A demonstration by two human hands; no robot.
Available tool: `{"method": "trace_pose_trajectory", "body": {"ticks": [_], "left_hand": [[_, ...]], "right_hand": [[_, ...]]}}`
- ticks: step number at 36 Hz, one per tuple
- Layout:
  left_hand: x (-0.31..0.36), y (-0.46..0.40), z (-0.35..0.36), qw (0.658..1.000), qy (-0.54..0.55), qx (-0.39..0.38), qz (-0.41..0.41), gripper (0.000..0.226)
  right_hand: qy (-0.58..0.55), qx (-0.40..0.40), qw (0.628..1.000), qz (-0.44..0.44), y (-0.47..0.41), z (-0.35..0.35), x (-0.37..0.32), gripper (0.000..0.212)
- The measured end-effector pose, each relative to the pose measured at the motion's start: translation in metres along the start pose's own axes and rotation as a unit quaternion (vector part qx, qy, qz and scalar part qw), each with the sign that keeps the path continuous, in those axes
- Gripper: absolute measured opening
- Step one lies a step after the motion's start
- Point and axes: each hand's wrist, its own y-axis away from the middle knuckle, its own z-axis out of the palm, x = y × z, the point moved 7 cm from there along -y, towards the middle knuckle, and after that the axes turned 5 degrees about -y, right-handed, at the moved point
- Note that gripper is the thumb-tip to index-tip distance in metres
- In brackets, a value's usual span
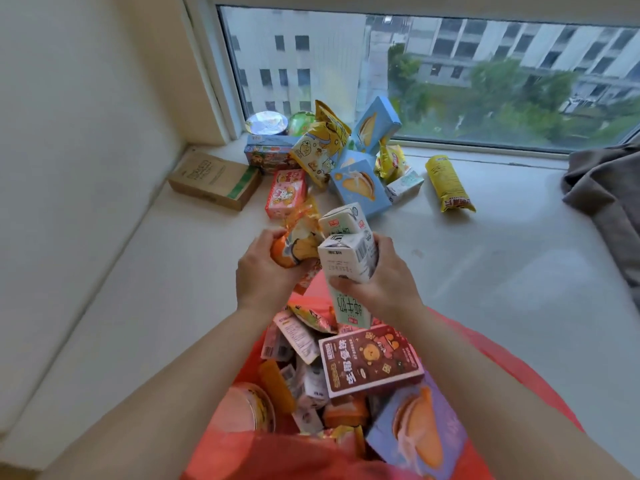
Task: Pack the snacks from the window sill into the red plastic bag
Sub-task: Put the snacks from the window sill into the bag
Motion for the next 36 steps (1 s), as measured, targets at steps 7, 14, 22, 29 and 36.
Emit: {"method": "trace_pose_trajectory", "body": {"ticks": [7, 14, 22, 29, 36], "left_hand": [[-0.025, 0.037, 0.000, 0.998, -0.055, -0.040, 0.012, 0.058], [-0.063, 0.068, 0.021, 0.972, -0.169, -0.165, 0.000, 0.059], [-0.089, 0.097, 0.047, 0.884, -0.354, -0.300, 0.059, 0.072], [-0.092, 0.088, 0.054, 0.857, -0.415, -0.301, 0.047, 0.066], [-0.088, 0.080, 0.058, 0.846, -0.453, -0.274, 0.063, 0.066]], "right_hand": [[0.077, -0.019, 0.997, -0.008, 0.036, 0.018, 0.017, 0.075], [0.210, -0.056, 0.976, 0.008, 0.062, 0.040, 0.045, 0.075], [0.306, -0.141, 0.940, 0.055, 0.086, 0.065, 0.069, 0.081], [0.383, -0.180, 0.903, 0.076, 0.088, 0.067, 0.081, 0.087], [0.396, -0.162, 0.897, 0.112, 0.102, 0.028, 0.095, 0.081]]}}
